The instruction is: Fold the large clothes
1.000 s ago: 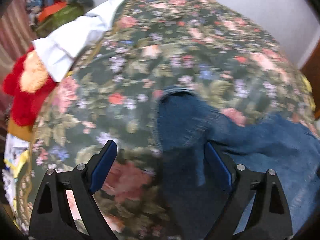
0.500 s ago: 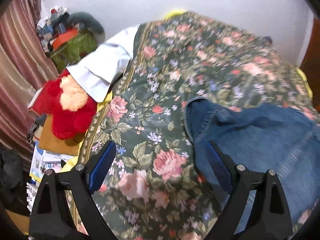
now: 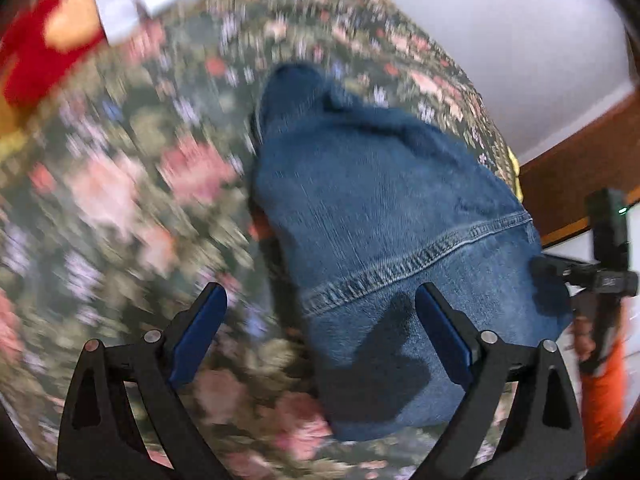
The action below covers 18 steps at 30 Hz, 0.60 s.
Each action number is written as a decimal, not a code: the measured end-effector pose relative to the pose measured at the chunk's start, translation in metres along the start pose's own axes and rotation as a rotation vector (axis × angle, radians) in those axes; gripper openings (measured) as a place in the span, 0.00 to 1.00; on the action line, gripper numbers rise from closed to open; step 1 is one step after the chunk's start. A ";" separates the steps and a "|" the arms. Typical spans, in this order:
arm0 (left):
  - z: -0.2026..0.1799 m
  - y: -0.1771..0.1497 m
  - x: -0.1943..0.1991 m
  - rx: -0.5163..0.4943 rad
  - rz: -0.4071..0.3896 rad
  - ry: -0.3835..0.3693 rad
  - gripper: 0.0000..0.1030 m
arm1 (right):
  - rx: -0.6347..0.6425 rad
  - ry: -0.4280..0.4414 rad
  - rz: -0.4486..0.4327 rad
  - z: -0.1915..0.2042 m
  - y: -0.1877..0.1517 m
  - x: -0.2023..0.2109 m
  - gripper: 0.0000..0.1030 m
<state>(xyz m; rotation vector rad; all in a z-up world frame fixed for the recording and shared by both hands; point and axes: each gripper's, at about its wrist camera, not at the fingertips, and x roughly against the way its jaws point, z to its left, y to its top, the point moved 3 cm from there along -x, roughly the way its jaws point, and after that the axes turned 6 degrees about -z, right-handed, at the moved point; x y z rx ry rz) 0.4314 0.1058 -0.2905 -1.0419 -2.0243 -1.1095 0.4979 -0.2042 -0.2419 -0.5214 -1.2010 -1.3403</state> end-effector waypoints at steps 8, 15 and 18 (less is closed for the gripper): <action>0.011 0.005 -0.046 0.207 0.061 -0.182 0.94 | -0.075 0.184 0.168 -0.004 -0.002 -0.049 1.00; -0.002 0.011 -0.070 0.246 0.080 -0.240 0.94 | -0.078 0.242 0.172 0.013 0.006 -0.071 0.96; -0.013 0.014 -0.062 0.181 0.050 -0.204 0.82 | -0.096 0.253 0.164 0.014 0.009 -0.074 0.76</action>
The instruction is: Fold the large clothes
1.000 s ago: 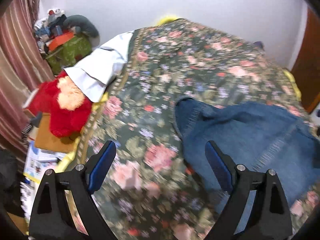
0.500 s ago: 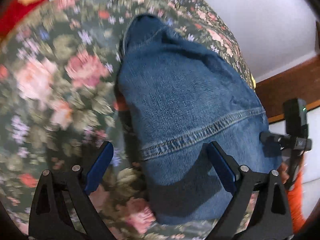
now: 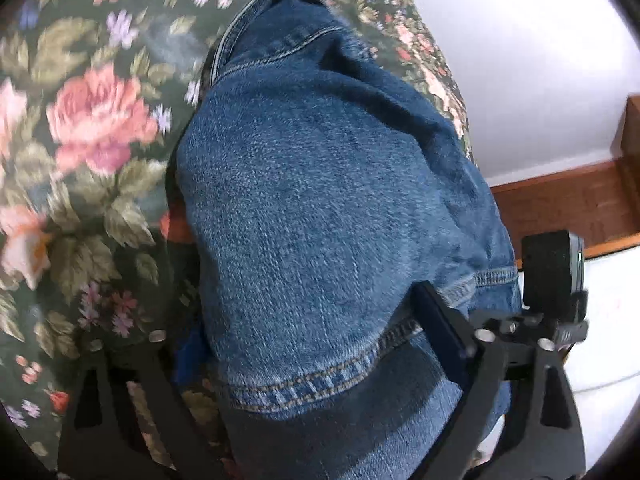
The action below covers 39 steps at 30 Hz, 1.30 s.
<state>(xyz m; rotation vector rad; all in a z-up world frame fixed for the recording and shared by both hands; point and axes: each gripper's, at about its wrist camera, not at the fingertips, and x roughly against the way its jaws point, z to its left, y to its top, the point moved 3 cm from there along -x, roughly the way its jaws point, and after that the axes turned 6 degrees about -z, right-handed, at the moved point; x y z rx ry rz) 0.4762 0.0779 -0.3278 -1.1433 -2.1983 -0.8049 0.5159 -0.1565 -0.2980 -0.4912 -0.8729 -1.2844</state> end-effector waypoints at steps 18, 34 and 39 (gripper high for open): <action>-0.080 0.004 0.122 -0.324 -0.138 0.077 0.55 | 0.107 -0.058 -0.142 0.086 -0.026 0.051 0.37; -0.059 0.010 0.225 -0.384 -0.251 0.126 0.55 | 0.196 -0.012 -0.266 0.193 -0.036 0.068 0.37; -0.009 0.002 0.211 -0.330 -0.204 0.178 0.55 | 0.171 -0.002 -0.209 0.193 -0.040 0.016 0.37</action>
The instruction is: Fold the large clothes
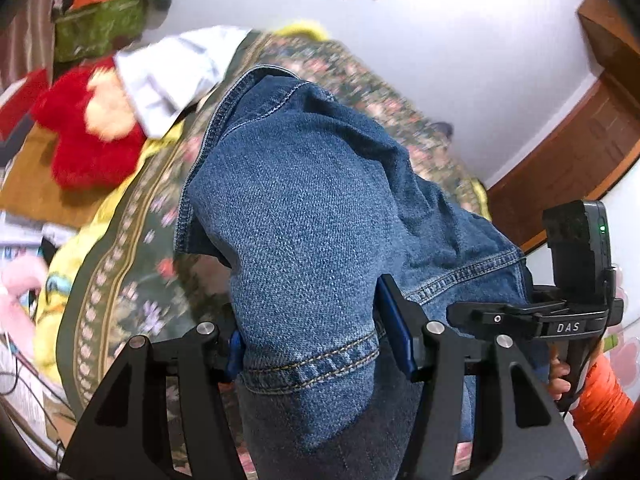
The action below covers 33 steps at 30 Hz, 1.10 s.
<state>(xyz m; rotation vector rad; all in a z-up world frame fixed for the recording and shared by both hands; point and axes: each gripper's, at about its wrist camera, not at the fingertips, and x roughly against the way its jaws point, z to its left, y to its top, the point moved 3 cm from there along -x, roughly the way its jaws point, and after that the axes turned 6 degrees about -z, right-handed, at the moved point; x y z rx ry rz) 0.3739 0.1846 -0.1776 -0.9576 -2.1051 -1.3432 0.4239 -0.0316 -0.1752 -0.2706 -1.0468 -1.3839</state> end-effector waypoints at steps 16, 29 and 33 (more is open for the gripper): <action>0.067 -0.063 -0.061 0.021 0.070 0.106 0.62 | -0.059 -0.001 0.216 -0.042 -0.034 -0.128 0.40; 0.020 -0.083 0.000 -0.178 -0.054 0.219 0.70 | 0.284 -0.236 0.145 -0.007 -0.053 -0.058 0.55; 0.013 -0.113 -0.026 -0.256 0.040 0.290 0.79 | 0.341 -0.309 0.076 -0.002 -0.062 -0.048 0.80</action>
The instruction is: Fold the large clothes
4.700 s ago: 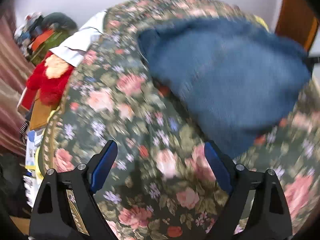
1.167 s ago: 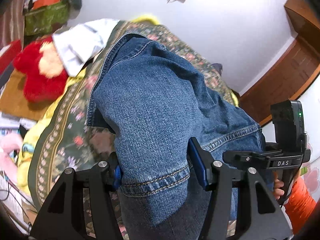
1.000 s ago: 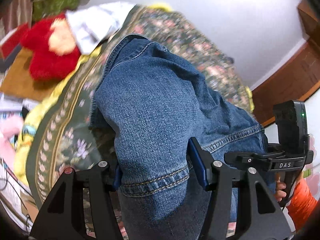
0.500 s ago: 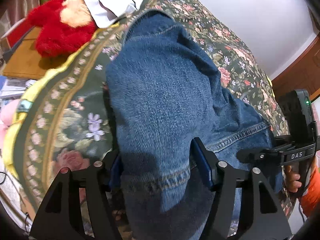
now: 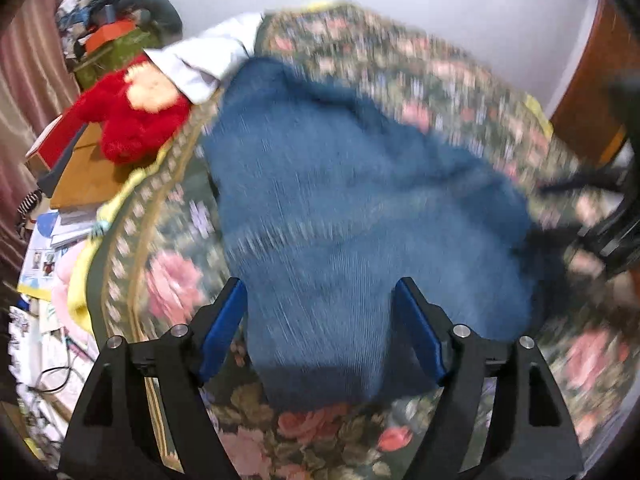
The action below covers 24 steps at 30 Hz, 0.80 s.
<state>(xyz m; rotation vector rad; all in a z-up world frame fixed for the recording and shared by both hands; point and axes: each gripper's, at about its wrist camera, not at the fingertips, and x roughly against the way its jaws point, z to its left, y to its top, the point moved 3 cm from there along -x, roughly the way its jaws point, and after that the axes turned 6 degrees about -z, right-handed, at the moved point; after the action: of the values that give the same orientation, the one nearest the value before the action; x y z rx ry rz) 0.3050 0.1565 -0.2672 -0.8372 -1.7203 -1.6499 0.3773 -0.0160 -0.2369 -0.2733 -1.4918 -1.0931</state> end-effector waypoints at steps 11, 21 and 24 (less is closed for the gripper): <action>0.028 0.032 0.027 0.012 -0.074 0.087 0.86 | -0.024 0.018 0.056 -0.032 -0.026 0.002 0.89; 0.060 0.127 -0.038 0.082 -0.094 0.145 0.86 | -0.131 0.056 -0.136 -0.035 0.059 0.010 0.89; 0.074 0.127 -0.066 0.120 -0.047 0.190 0.86 | -0.156 0.073 -0.106 -0.034 0.075 -0.020 0.89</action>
<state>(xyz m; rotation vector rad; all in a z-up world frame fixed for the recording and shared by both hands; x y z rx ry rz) 0.4460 0.2316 -0.2440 -0.5685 -1.6980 -1.5839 0.4582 0.0064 -0.2246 -0.2624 -1.3716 -1.2934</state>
